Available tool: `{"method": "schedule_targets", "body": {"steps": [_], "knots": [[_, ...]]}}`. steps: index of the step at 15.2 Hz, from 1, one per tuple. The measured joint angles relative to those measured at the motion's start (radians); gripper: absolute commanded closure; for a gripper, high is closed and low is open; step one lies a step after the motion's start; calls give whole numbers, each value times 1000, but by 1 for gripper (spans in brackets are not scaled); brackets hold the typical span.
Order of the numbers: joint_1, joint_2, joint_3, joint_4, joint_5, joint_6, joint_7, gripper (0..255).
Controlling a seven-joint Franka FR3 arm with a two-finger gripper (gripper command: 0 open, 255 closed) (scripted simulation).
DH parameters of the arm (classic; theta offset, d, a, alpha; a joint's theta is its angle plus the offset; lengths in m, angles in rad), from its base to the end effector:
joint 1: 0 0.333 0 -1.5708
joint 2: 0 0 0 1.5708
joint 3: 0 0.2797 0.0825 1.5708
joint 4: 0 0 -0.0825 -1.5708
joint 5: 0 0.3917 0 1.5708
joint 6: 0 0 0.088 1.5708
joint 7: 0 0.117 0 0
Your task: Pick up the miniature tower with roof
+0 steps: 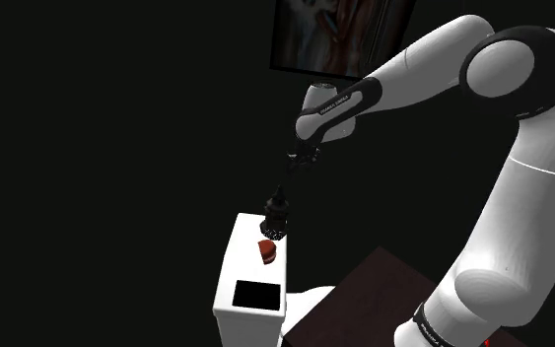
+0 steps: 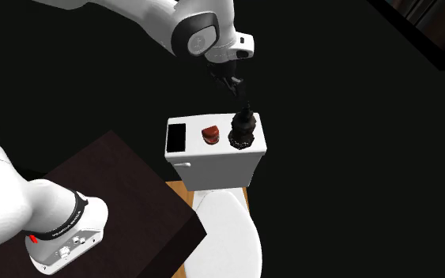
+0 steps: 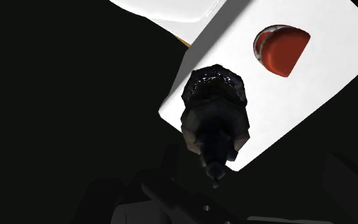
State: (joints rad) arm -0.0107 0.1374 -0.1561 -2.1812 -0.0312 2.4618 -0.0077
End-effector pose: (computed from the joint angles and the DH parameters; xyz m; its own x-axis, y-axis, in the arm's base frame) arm 0.5593 -0.0944 0.2906 0.9814 -0.1283 0.1432 -0.1360 -0.9897 0.0453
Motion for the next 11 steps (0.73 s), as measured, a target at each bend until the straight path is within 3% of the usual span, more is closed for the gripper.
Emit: {"method": "schedule_targets", "body": {"steps": [9, 11], "knots": [[-40, 344, 25, 290, 76, 102, -45, 0], [-47, 380, 29, 311, 82, 120, -51, 0]]}}
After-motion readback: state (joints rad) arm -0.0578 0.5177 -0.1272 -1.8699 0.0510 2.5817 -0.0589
